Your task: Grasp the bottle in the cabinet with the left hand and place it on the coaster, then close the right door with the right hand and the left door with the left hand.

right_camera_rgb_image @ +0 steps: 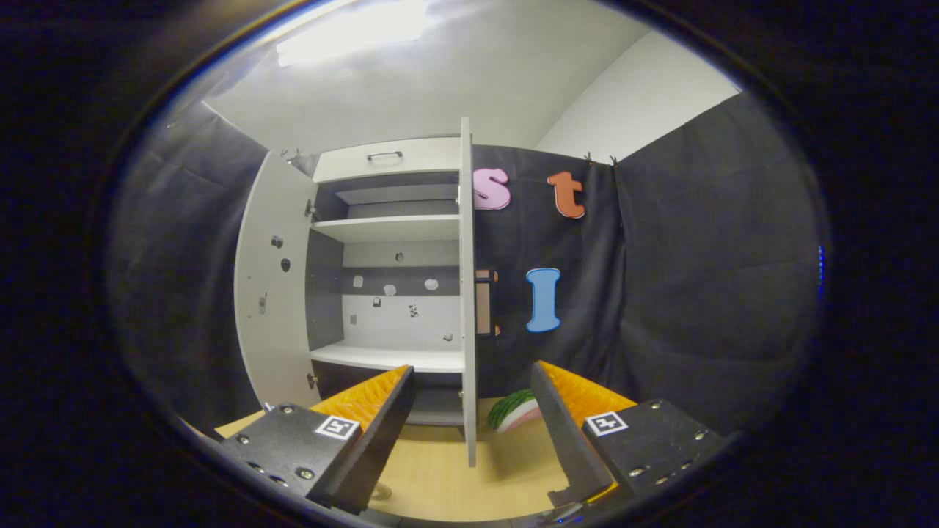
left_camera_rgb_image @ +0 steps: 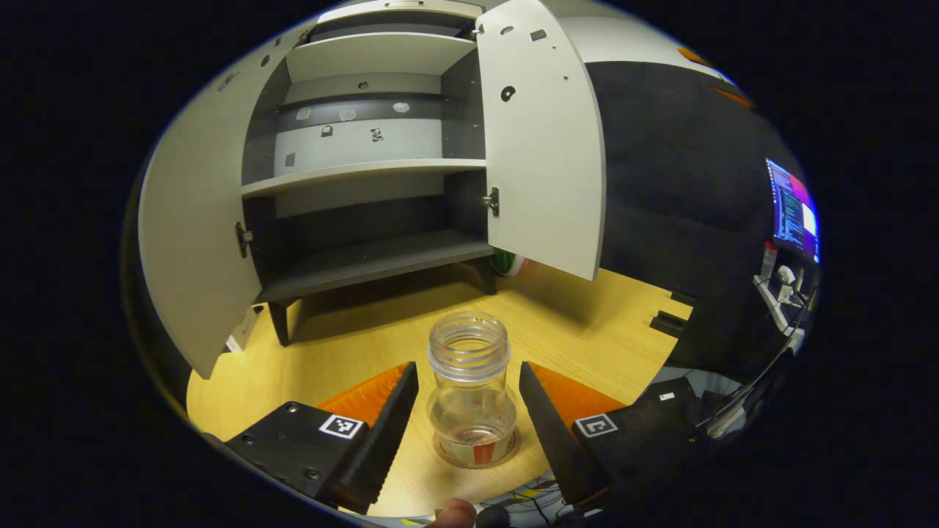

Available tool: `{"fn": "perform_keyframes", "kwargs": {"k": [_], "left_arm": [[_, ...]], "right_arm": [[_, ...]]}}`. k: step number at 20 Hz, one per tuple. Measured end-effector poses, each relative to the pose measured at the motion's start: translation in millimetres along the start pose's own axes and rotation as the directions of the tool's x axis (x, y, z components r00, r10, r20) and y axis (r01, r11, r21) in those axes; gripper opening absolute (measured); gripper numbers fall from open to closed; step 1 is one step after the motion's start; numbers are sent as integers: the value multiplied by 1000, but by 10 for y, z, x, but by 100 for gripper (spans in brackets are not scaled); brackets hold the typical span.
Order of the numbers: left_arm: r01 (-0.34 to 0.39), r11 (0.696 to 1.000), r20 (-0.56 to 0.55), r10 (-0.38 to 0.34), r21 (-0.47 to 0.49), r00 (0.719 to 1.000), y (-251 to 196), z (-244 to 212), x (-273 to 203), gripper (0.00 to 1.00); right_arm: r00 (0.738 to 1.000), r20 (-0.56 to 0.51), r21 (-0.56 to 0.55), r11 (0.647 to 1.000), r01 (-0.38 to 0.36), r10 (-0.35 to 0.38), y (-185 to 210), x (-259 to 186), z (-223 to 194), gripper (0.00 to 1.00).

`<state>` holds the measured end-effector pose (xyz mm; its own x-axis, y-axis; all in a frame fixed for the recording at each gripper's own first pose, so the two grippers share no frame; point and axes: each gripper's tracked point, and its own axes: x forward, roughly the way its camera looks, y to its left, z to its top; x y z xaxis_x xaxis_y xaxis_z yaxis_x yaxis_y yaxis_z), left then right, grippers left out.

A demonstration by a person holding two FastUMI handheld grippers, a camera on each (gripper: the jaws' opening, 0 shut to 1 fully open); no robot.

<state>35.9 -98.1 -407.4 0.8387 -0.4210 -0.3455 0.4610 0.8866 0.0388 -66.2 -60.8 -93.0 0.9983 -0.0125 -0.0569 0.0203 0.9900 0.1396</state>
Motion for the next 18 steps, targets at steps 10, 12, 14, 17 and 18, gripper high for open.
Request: {"fn": "perform_keyframes", "kwargs": {"k": [10,12,14,17,18], "left_arm": [[-52,999,123,53,-14,991,125,978,-669,90],[-52,999,136,53,-9,989,152,1165,-798,90],[-60,998,149,61,-13,987,216,1369,-954,90],[-62,997,182,71,-54,981,358,1661,-1152,89],[-69,995,191,80,-66,978,419,1747,-1199,90]], "right_arm": [[998,35,99,993,-57,54,189,61,101,96],[998,34,112,992,-61,57,207,163,128,96],[999,36,117,992,-44,40,102,352,172,94],[1000,-4,156,988,12,-12,-205,636,164,96],[999,-21,184,983,30,-26,-313,707,155,96]]}}
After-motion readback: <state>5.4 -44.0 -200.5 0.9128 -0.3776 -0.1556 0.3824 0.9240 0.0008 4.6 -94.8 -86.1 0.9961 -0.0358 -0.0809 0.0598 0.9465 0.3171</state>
